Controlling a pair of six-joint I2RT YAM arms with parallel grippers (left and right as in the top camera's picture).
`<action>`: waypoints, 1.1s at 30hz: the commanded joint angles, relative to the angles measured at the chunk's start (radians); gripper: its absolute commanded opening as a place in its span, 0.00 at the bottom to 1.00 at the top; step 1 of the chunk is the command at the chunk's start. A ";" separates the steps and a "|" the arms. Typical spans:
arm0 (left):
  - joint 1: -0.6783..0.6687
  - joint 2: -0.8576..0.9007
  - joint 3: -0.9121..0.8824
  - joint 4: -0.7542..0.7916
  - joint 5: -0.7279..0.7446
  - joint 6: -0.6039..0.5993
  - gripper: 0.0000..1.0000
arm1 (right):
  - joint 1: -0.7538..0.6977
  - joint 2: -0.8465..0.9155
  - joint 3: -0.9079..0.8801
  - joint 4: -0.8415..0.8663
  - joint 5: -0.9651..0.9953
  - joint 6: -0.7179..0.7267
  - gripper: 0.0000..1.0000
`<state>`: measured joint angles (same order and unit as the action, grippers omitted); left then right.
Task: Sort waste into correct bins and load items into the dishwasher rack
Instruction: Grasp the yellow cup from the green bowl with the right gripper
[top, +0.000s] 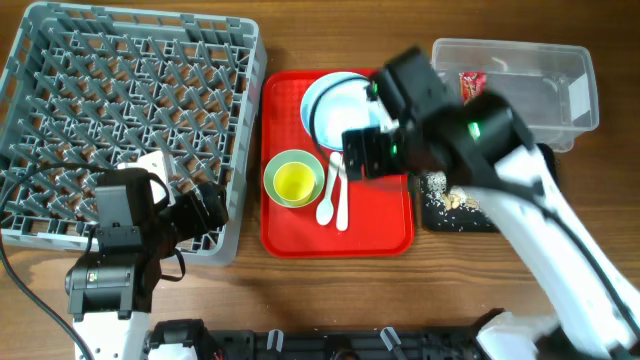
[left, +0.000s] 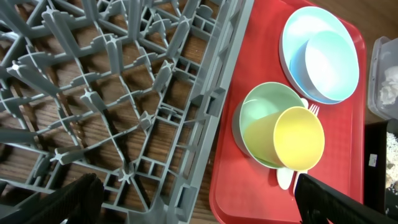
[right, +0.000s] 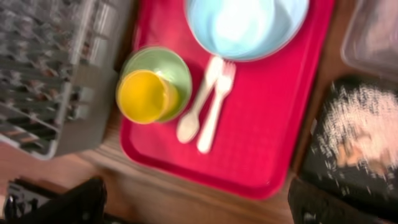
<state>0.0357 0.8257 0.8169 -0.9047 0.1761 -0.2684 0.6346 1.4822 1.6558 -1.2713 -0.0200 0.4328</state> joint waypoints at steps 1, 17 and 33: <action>0.000 -0.007 0.011 0.002 -0.010 -0.002 1.00 | 0.067 -0.071 -0.150 0.116 0.070 0.040 0.90; 0.000 -0.007 0.011 0.001 -0.010 -0.002 1.00 | 0.121 0.217 -0.414 0.688 0.006 0.045 0.68; 0.000 -0.007 0.011 0.001 -0.010 -0.002 1.00 | 0.121 0.344 -0.414 0.667 -0.033 0.178 0.29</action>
<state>0.0357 0.8257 0.8165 -0.9054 0.1761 -0.2684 0.7521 1.8011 1.2457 -0.5838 -0.0399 0.5598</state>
